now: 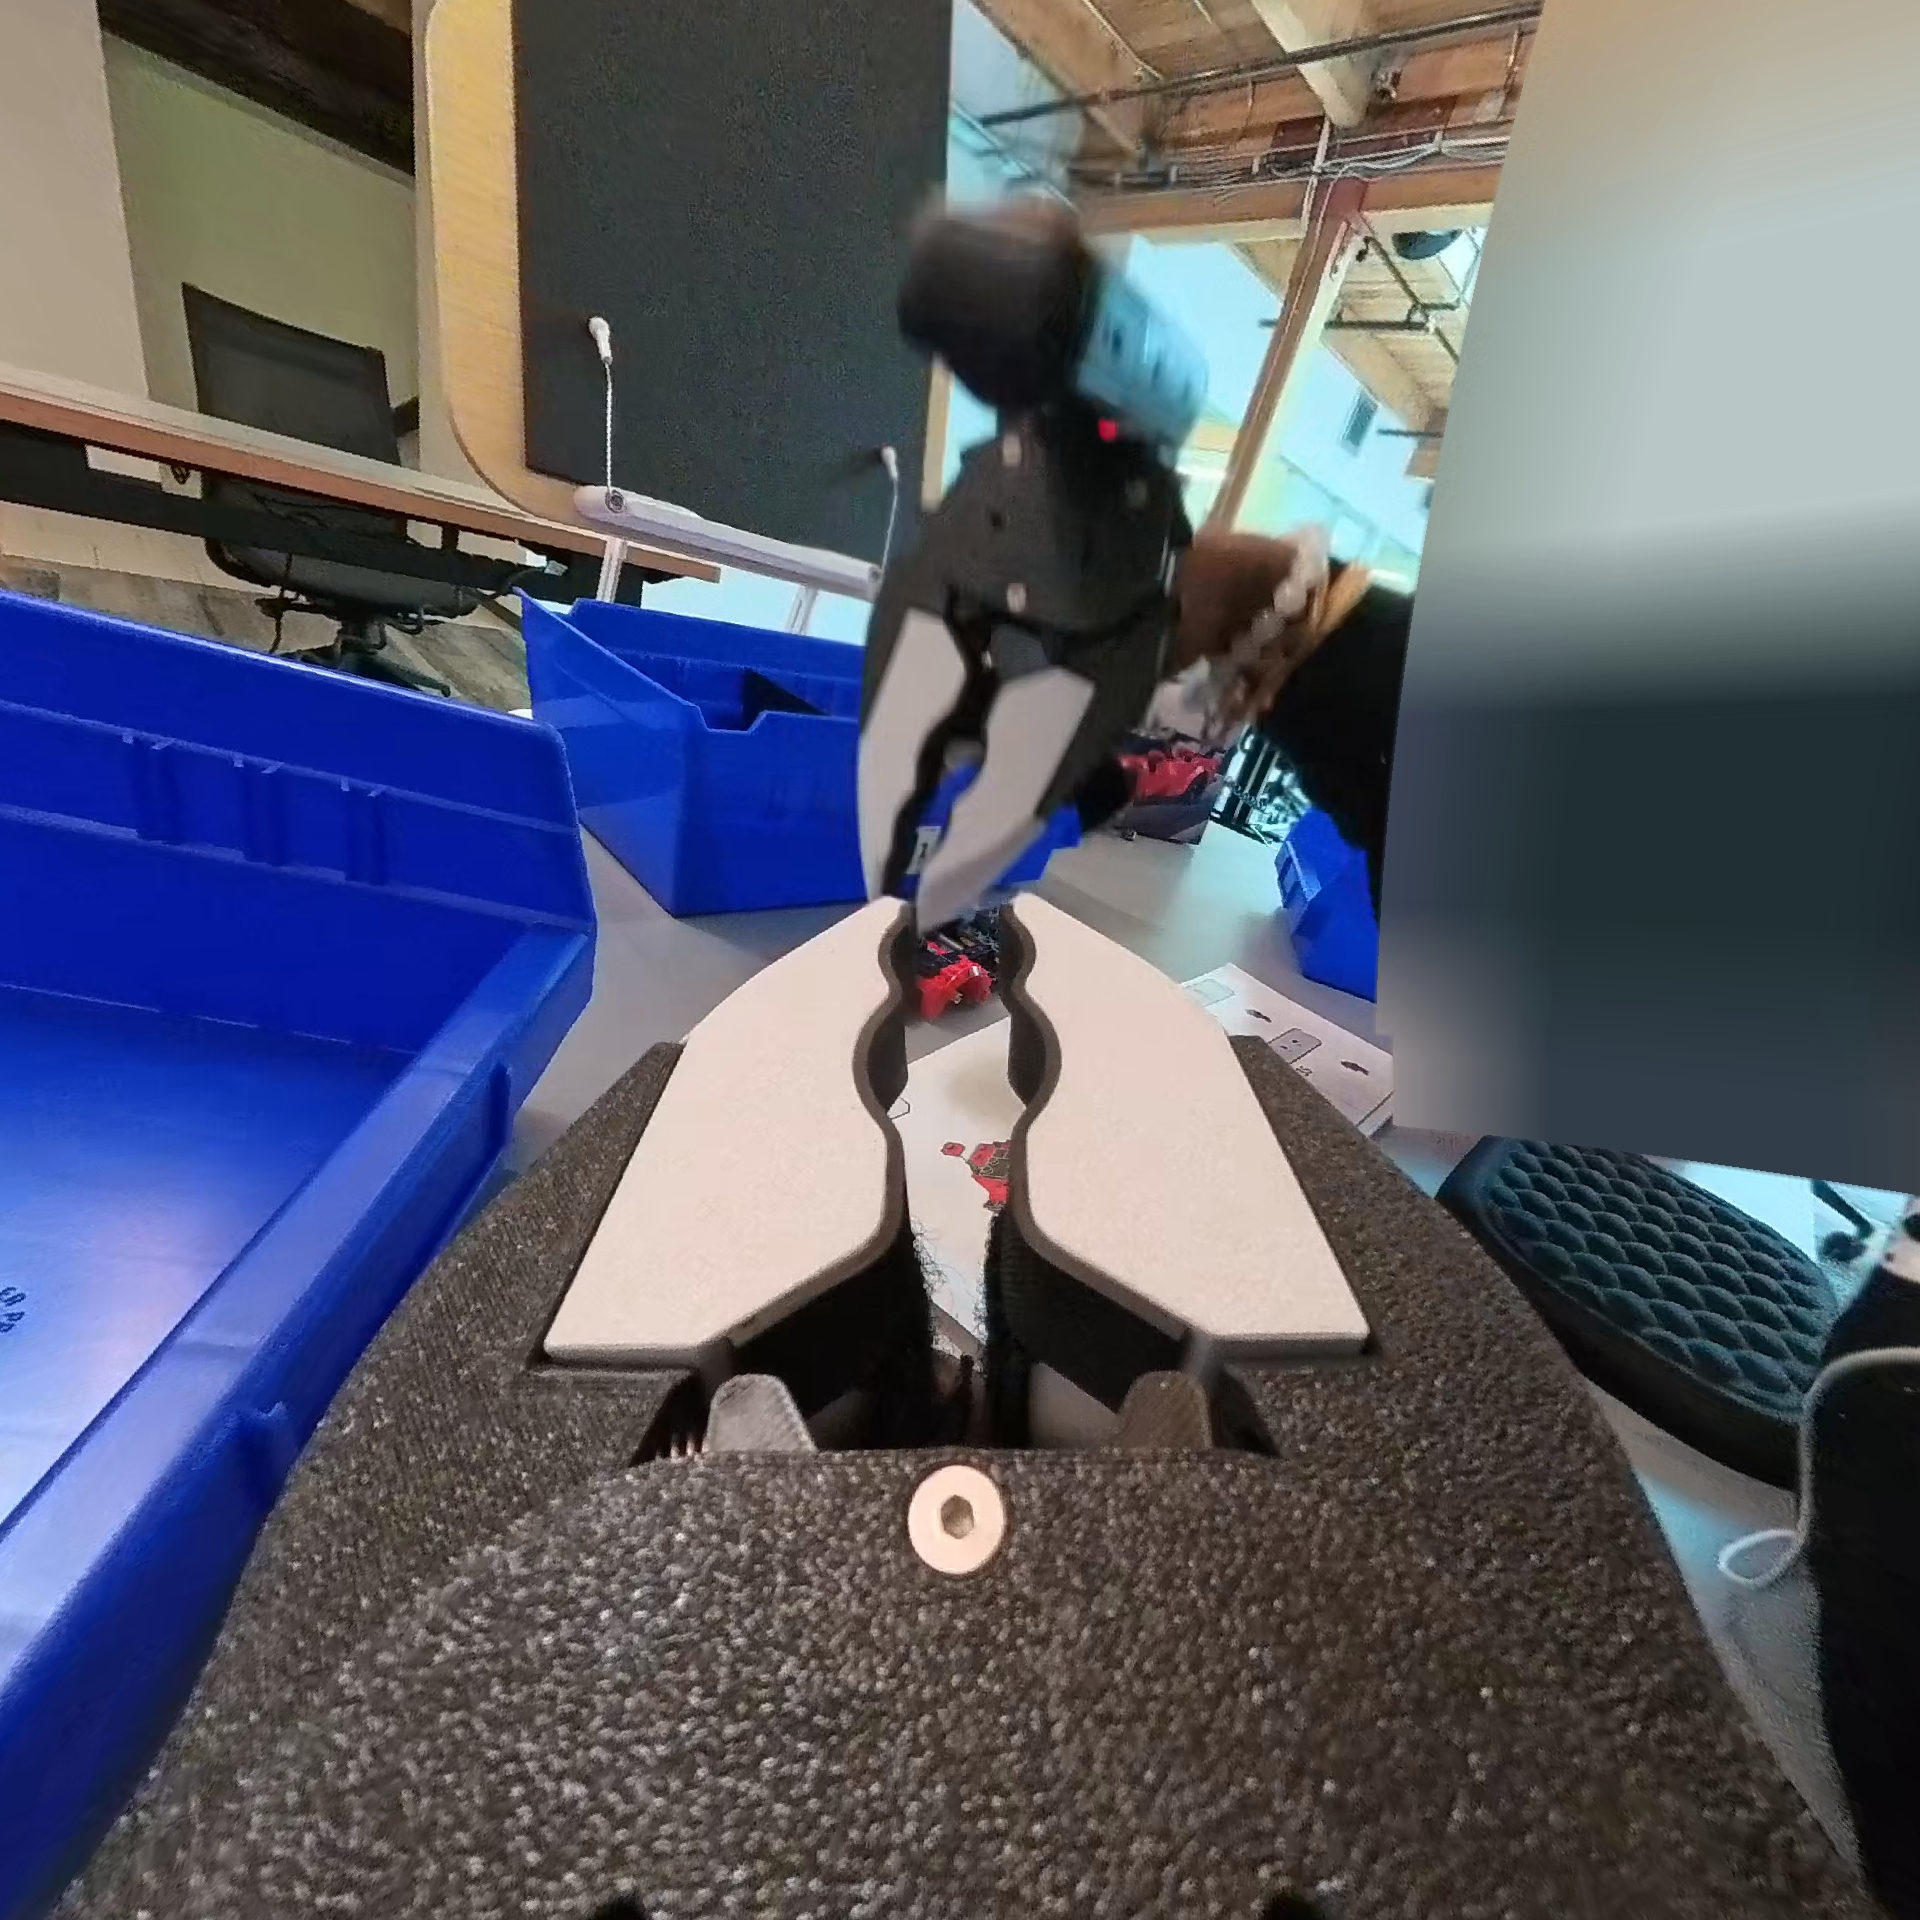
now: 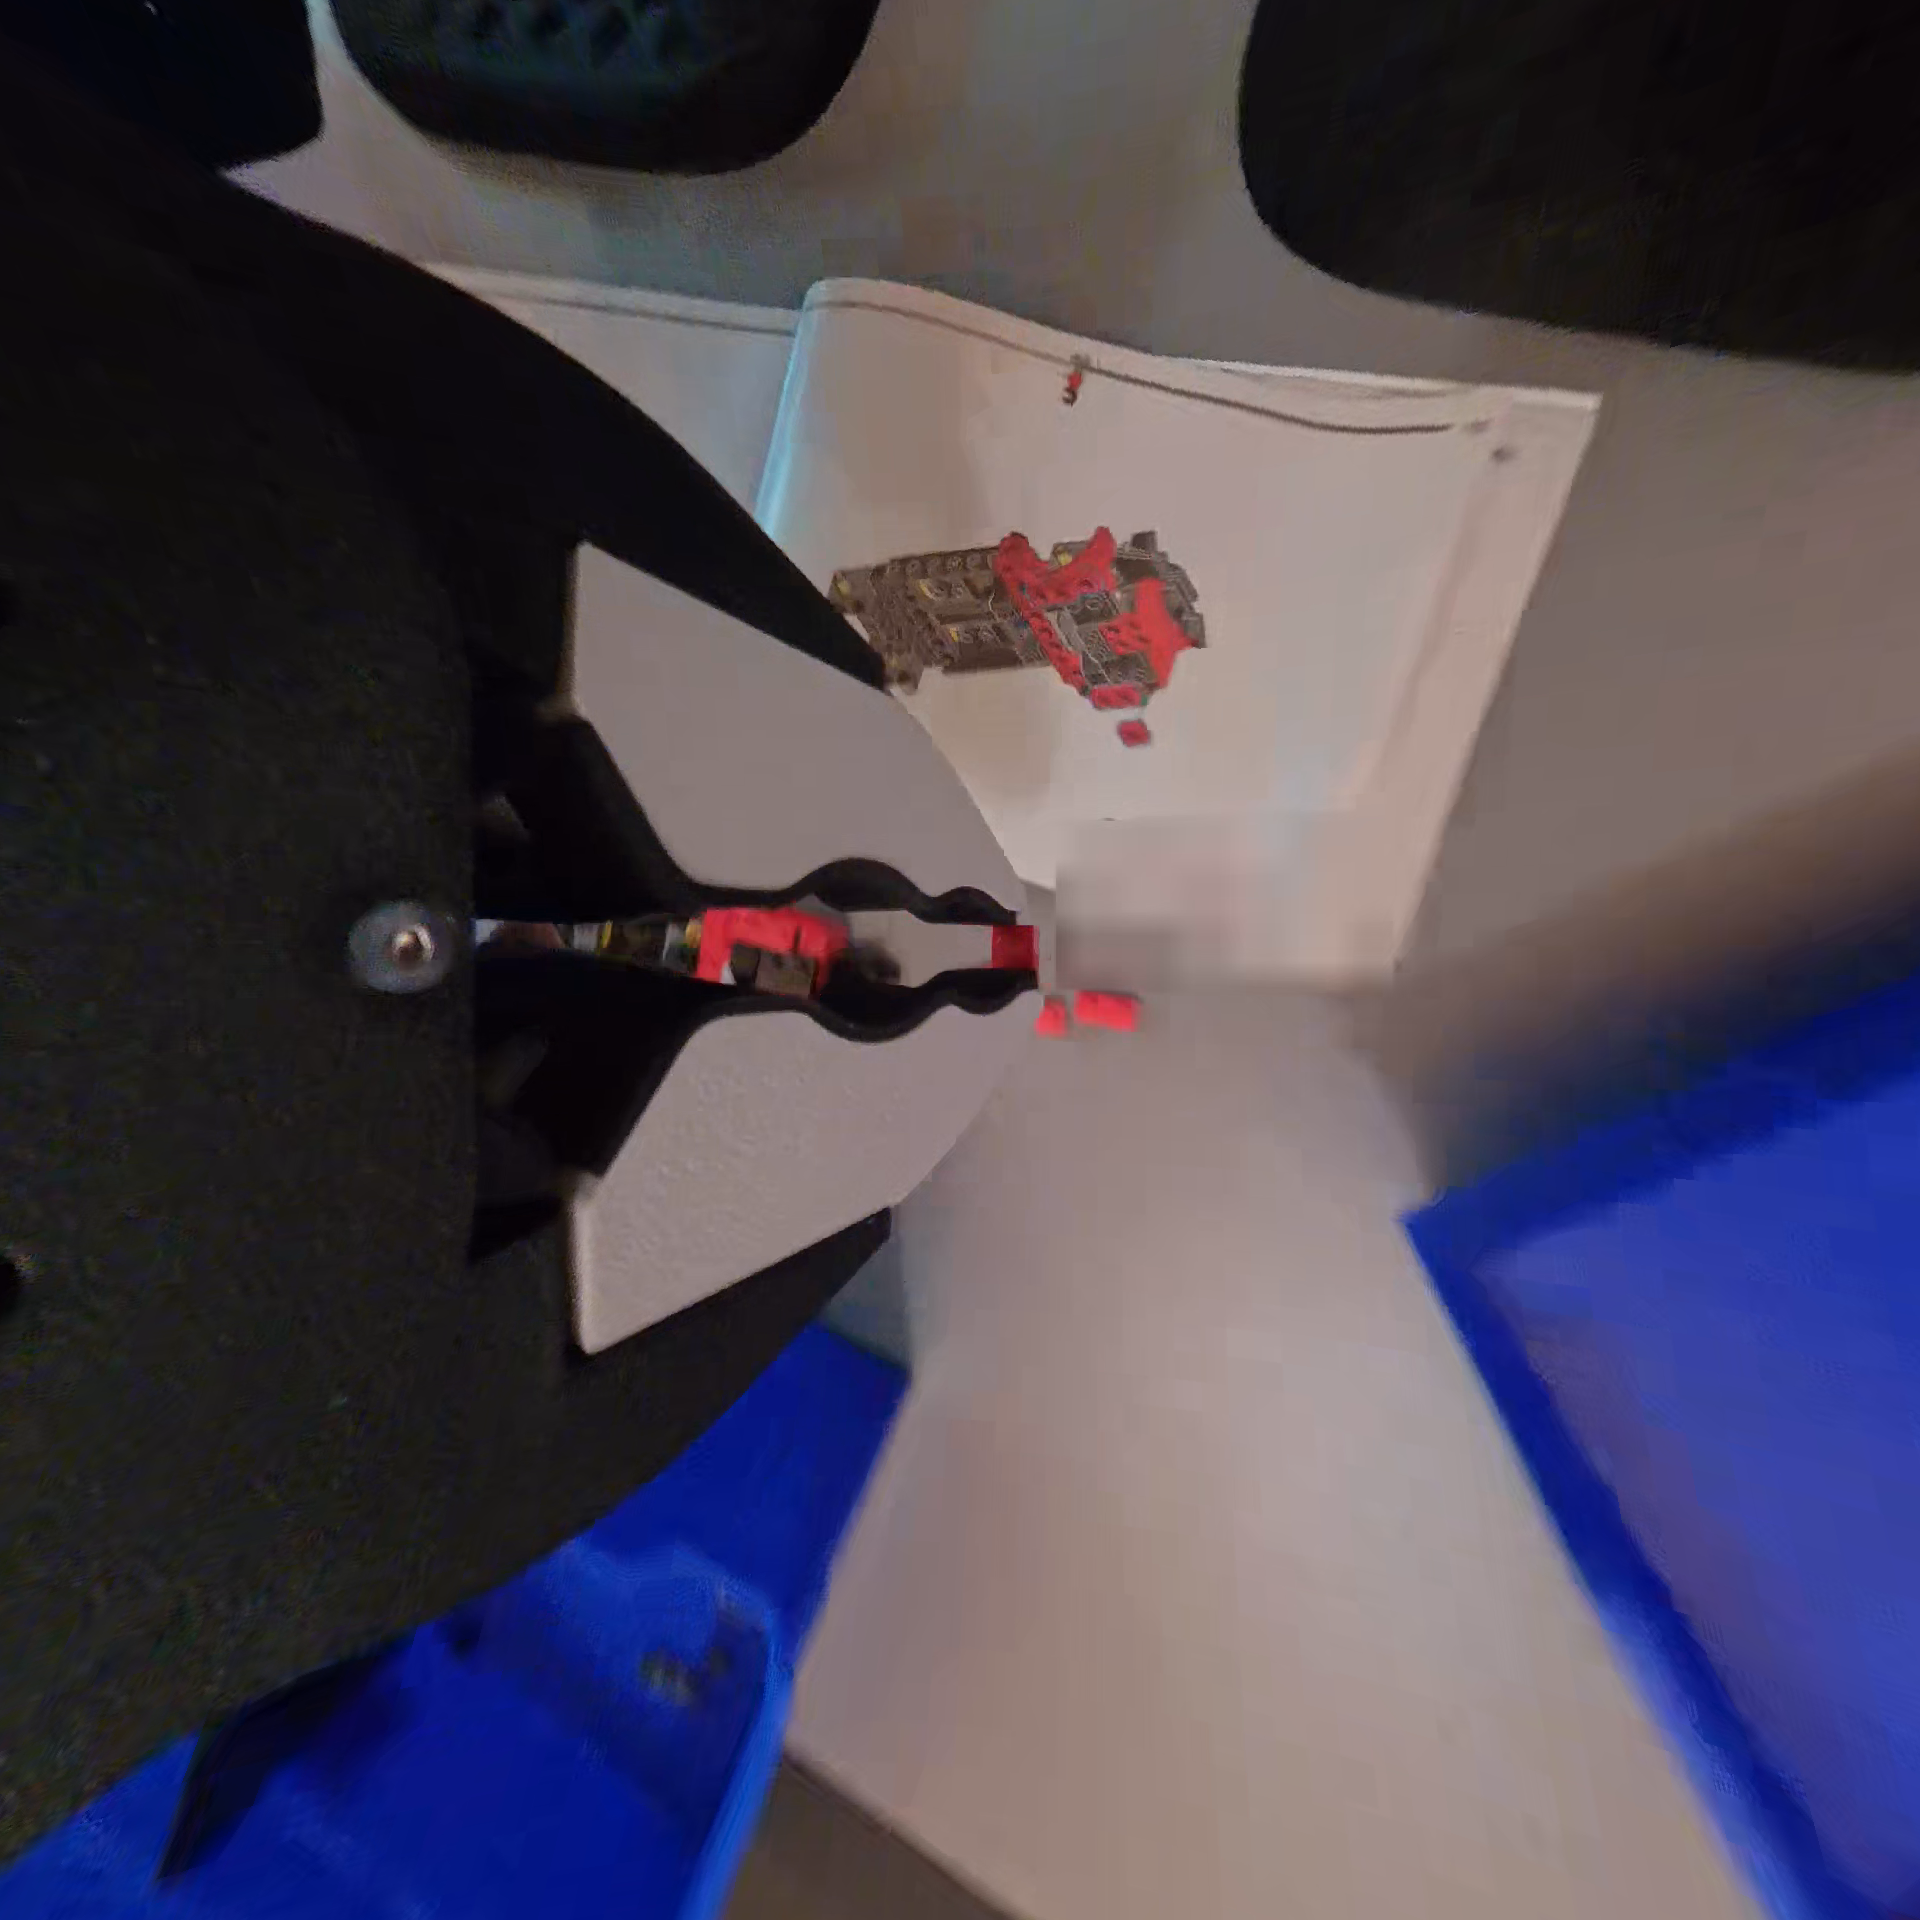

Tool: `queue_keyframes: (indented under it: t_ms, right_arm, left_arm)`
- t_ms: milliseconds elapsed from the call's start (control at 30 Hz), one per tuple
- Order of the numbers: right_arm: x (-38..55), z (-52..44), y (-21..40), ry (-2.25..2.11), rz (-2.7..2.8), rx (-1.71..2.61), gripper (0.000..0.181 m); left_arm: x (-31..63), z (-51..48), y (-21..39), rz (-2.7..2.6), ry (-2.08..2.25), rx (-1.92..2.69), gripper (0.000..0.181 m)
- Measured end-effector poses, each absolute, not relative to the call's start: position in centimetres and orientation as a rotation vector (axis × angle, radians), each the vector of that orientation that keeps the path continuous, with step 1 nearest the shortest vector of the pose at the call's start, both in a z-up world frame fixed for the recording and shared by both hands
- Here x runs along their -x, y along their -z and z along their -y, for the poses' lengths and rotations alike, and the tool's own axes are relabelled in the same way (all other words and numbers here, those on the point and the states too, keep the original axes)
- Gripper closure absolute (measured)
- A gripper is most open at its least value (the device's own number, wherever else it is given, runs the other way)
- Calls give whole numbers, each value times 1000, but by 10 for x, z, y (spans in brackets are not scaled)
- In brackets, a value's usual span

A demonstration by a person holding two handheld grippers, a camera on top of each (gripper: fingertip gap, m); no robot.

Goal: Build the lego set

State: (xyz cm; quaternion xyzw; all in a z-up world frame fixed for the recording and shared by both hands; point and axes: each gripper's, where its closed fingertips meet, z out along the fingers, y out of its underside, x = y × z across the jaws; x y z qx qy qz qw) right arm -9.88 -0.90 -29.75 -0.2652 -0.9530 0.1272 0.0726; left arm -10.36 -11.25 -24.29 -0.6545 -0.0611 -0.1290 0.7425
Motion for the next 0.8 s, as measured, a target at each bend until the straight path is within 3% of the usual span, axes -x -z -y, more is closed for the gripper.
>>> queue_keyframes:
  t_ms: [233, 800]
  right_arm:
    - [84, -9, 356, -290, 2833, 926, 173]
    - [91, -11, 362, -365, 2795, 859, 163]
  left_arm:
    - [102, 111, 244, 126, 272, 1451, 167]
    - [103, 110, 245, 130, 290, 1457, 167]
